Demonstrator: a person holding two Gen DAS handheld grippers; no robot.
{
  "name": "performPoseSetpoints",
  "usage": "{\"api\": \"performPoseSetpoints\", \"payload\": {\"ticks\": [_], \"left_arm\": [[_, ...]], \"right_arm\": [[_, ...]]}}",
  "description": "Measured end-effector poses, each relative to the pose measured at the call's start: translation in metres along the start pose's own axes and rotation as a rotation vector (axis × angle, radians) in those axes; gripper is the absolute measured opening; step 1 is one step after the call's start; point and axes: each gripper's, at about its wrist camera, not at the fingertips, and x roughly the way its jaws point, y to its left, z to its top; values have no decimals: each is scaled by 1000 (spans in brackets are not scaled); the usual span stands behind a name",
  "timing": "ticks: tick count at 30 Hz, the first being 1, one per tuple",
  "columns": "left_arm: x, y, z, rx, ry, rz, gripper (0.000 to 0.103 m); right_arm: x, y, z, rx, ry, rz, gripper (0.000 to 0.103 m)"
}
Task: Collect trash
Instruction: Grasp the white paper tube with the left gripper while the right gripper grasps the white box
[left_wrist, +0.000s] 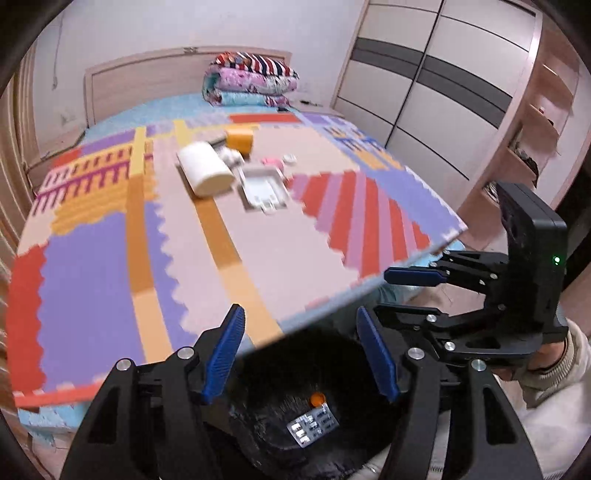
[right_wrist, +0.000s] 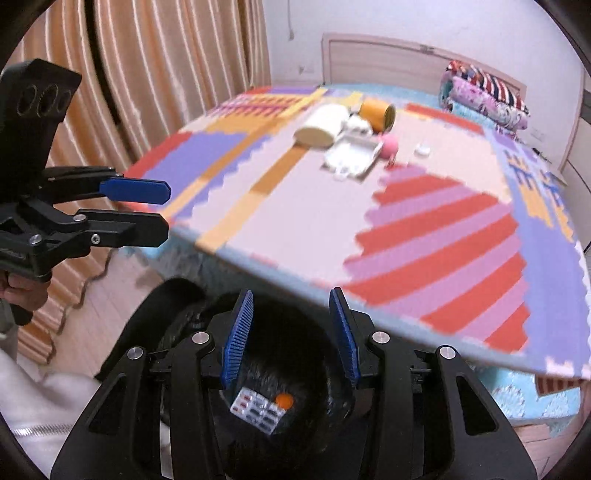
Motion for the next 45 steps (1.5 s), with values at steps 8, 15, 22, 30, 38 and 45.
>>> {"api": "performPoseSetpoints", "payload": {"ticks": [8, 15, 22, 30, 38, 45], "left_arm": [[5, 16, 45, 7, -41, 53, 61], [22, 32, 83, -27, -46, 57, 61], [57, 56, 118, -87, -20, 102, 61], [105, 89, 138, -175, 47, 146, 61], [143, 111, 145, -223, 109, 158, 61], [148, 109, 149, -212, 95, 175, 61]], "right_arm": [[5, -14, 35, 21, -59, -32, 43], [16, -26, 65, 49, -82, -50, 43], [37, -42, 89, 91, -78, -74, 43], [71, -63, 107, 152, -48, -84, 43], [99, -68, 114, 167, -8, -108, 42], [112, -67, 113, 165, 17, -124, 18]]}}
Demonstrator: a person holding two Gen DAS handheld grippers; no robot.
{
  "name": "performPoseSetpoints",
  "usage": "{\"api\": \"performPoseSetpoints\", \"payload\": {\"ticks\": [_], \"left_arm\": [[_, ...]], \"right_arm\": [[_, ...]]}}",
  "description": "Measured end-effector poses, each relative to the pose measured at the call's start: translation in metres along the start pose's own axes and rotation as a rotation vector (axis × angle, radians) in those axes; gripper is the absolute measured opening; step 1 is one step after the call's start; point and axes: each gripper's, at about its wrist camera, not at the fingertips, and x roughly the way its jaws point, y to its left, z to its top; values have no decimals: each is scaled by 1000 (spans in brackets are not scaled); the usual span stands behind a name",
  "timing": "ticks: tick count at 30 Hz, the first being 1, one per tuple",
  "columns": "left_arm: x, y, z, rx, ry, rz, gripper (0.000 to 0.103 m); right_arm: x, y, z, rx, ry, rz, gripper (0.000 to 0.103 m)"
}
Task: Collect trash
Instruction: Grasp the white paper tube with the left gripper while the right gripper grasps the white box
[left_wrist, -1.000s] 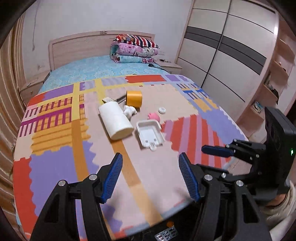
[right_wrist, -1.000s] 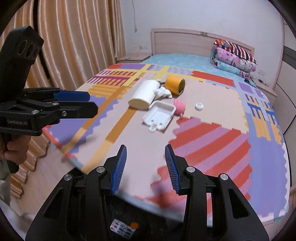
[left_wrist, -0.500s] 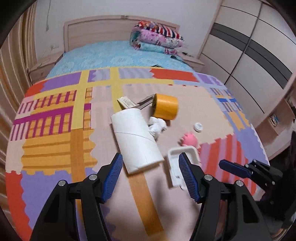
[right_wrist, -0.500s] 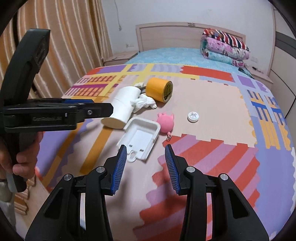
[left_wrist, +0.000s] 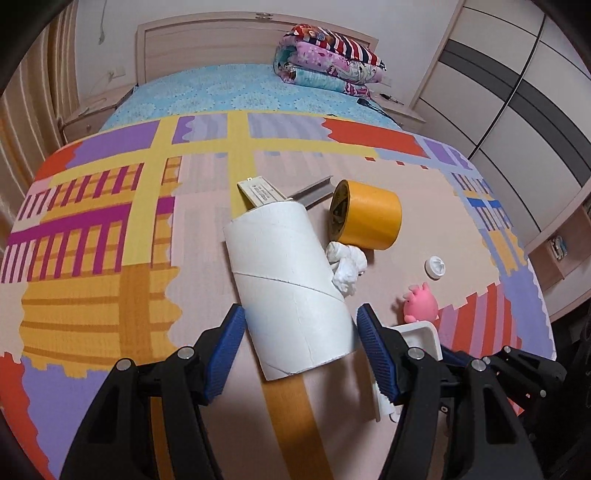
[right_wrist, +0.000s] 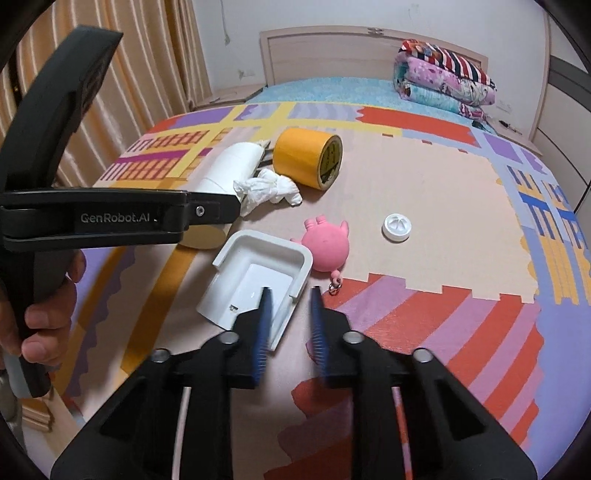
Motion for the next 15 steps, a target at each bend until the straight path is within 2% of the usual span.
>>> {"api": "performPoseSetpoints", "payload": {"ticks": [8, 15], "left_arm": [[-3, 2, -1, 2, -14, 5, 58], [-16, 1, -7, 8, -30, -10, 56]], "right_arm": [[-5, 0, 0, 6, -19, -5, 8], [-13, -2, 0, 12, -36, 3, 5]]}}
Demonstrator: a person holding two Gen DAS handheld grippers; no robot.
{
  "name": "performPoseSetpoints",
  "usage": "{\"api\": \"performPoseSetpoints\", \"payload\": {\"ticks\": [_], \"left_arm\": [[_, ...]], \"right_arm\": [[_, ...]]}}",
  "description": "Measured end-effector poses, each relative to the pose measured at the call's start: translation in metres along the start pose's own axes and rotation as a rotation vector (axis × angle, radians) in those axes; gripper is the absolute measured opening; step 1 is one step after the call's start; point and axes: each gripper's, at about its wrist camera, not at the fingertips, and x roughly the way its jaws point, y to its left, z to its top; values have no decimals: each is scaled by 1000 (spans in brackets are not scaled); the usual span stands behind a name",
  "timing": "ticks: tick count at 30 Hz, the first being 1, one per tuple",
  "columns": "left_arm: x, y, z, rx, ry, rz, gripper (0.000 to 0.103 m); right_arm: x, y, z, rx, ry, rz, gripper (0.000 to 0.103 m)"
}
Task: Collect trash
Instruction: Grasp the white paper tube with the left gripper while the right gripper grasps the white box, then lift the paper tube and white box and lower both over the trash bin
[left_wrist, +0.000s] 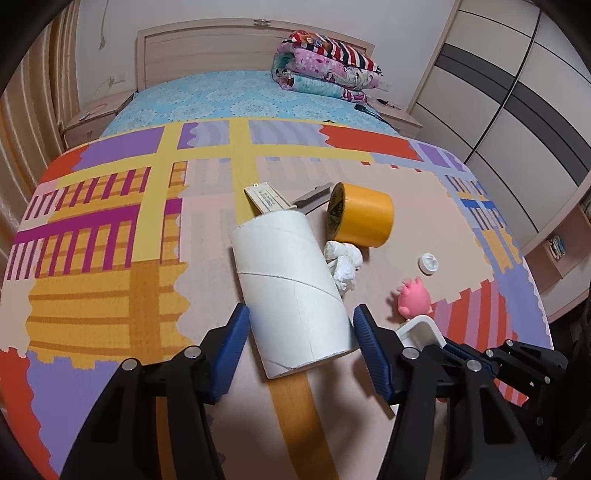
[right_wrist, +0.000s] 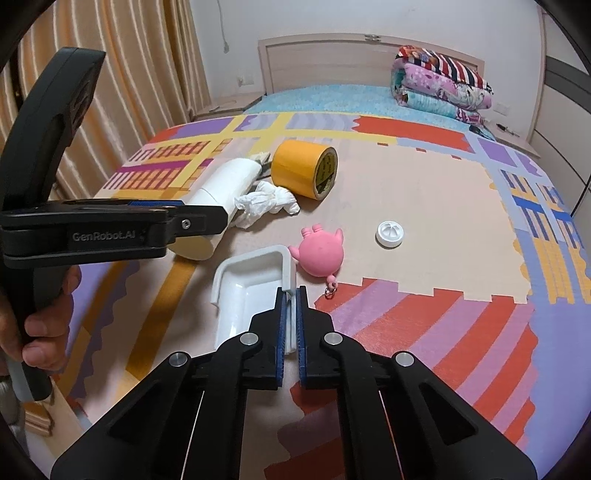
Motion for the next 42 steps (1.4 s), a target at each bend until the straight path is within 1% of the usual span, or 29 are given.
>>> {"api": "performPoseSetpoints", "payload": {"ticks": [1, 2, 3, 4, 5, 7, 12, 13, 14, 15, 16, 17, 18, 19, 21, 26, 29, 30, 31, 32, 33, 36, 39, 42], "left_arm": [[-3, -1, -1, 5, -5, -2, 55], [-7, -2, -2, 12, -10, -2, 41], [-10, -2, -3, 16, -6, 9, 19], [-12, -1, -3, 10, -9, 17, 14], [-15, 1, -4, 6, -8, 8, 12], [-19, 1, -6, 16, -6, 4, 11], [-23, -2, -10, 26, 2, -14, 11], [-24, -3, -10, 25, 0, -20, 12], [-25, -4, -9, 26, -1, -20, 17], [-26, -6, -8, 31, -4, -15, 25], [-28, -7, -8, 33, -14, -8, 52], [-30, -8, -7, 36, -34, 1, 76], [-32, -10, -6, 42, -58, 10, 76], [-30, -12, -5, 55, -60, 8, 76], [-23, -12, -2, 52, -40, 2, 76], [5, -12, -1, 54, 15, 38, 76], [18, -13, -3, 52, 35, 49, 76], [21, -14, -4, 53, 37, 49, 74], [23, -13, -5, 52, 42, 53, 63], [25, -13, -6, 52, 46, 67, 55], [23, -13, -6, 55, 38, 81, 54], [19, -8, -7, 29, 25, 65, 52], [9, -10, -10, 48, 2, 69, 50], [-8, -13, -13, 65, -30, 63, 46]], "right_arm": [[-2, 0, 0, -1, -3, 1, 5], [-4, 1, 0, -4, -5, -1, 5], [-5, 1, 0, -8, -9, -2, 5], [-8, 2, -1, -12, -12, -3, 5], [-9, 3, -1, -14, -14, -3, 5], [-12, 3, -2, -17, -18, -4, 5], [-17, 0, -7, -10, -24, -4, 5], [-18, -2, -8, -7, -24, -4, 5], [-19, -3, -9, -5, -26, -2, 5], [-20, -4, -10, -2, -28, 0, 5], [-20, -5, -11, 1, -28, 2, 5], [-22, -7, -12, 6, -30, 3, 5], [-22, -8, -12, 8, -31, 3, 5], [-23, -9, -13, 11, -32, 4, 5], [-24, -9, -14, 14, -32, 5, 5], [-25, -10, -16, 12, -33, 10, 5], [-25, -12, -16, 15, -32, 12, 5], [-24, -12, -16, 16, -31, 13, 5], [-24, -12, -16, 16, -30, 12, 5], [-24, -13, -16, 17, -29, 11, 5], [-24, -13, -17, 17, -28, 12, 5], [-24, -11, -18, 15, -26, 13, 5], [-27, -10, -19, 11, -27, 17, 5], [-30, -8, -20, 1, -29, 19, 5]]}}
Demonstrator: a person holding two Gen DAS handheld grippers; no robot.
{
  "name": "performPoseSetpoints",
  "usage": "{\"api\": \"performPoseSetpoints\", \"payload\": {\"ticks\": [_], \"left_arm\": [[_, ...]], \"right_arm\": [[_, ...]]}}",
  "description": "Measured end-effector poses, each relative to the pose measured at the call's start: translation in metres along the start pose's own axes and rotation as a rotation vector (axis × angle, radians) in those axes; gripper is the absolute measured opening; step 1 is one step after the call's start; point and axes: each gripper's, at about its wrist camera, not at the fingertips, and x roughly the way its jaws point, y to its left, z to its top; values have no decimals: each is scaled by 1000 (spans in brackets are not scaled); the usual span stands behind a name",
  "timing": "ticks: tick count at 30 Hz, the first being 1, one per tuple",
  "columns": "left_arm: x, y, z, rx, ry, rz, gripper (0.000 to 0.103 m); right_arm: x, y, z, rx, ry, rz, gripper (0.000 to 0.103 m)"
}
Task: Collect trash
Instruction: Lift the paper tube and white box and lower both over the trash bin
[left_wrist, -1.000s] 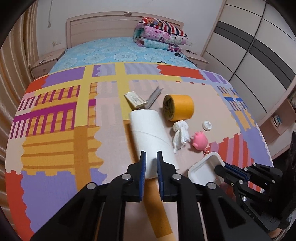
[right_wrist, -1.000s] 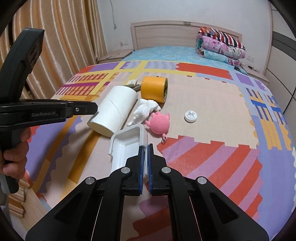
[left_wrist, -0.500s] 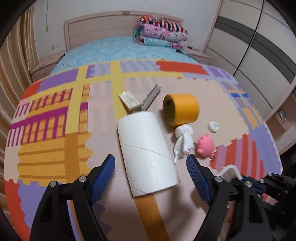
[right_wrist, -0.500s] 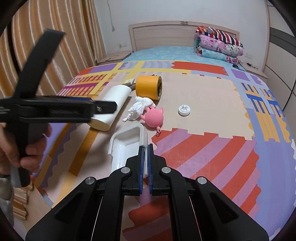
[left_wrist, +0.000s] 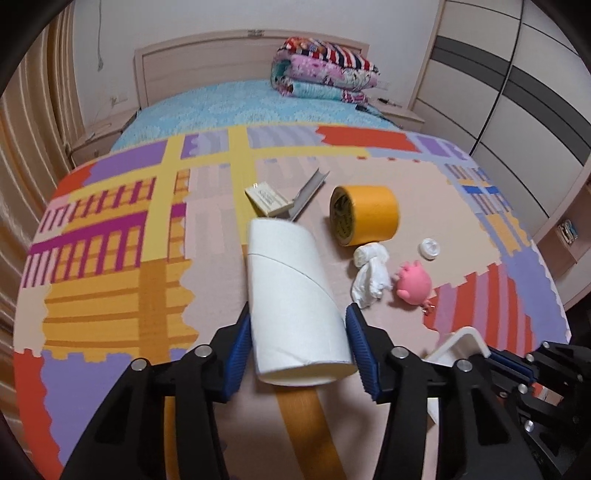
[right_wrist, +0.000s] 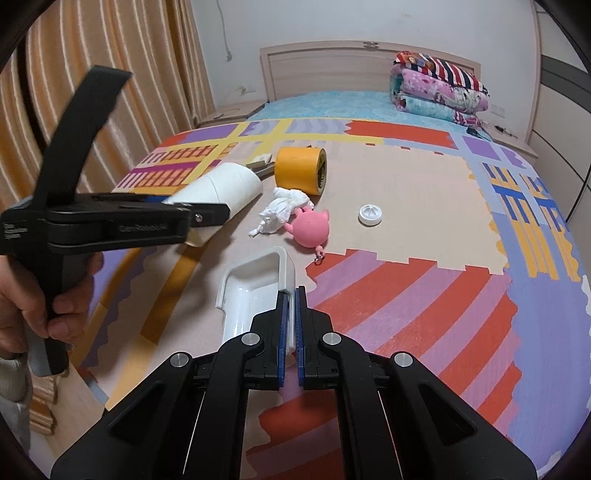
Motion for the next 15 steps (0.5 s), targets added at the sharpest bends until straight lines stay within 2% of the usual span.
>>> {"api": "performPoseSetpoints", "payload": {"ticks": [4, 15], "left_arm": [[-24, -6, -7, 36, -36, -11, 38], [-68, -19, -31, 108, -104, -33, 36]], "right_arm": [[-9, 4, -2, -8, -13, 5, 5], [-34, 11, -11, -27, -41, 13, 5]]}}
